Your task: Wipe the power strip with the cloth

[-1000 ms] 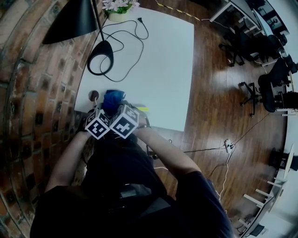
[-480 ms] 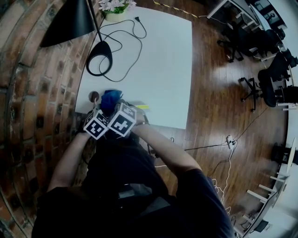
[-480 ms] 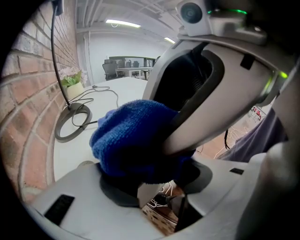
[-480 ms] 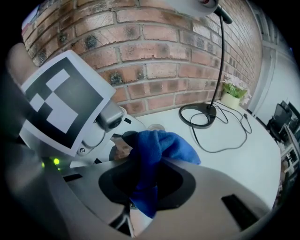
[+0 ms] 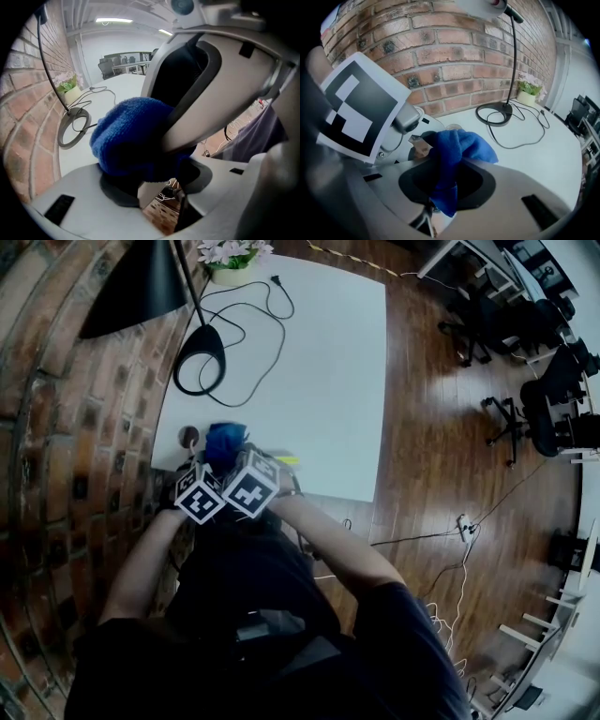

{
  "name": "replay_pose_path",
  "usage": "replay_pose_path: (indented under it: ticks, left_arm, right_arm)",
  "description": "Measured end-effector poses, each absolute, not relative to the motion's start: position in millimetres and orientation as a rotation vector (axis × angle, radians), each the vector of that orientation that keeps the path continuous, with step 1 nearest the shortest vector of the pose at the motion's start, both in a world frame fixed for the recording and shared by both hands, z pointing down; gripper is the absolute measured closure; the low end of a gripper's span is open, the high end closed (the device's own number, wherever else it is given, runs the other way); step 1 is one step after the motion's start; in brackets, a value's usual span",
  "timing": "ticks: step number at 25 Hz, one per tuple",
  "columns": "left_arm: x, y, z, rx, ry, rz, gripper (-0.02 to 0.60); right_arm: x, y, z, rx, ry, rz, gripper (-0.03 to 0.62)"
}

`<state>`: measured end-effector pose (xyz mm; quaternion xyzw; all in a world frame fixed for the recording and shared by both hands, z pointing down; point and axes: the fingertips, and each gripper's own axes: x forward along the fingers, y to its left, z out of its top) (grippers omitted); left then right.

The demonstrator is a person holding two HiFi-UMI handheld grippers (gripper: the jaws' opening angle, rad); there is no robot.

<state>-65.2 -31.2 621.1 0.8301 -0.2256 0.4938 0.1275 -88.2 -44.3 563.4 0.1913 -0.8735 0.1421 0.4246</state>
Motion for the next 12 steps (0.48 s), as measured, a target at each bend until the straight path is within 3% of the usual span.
replay_pose_path:
  ticks: [12]
  left_arm:
    - [-64,-31,617,2.400,-0.653,1.458,0.370]
  right_arm:
    - [-53,-45,562,0.528,-2.192,0.368,0.505]
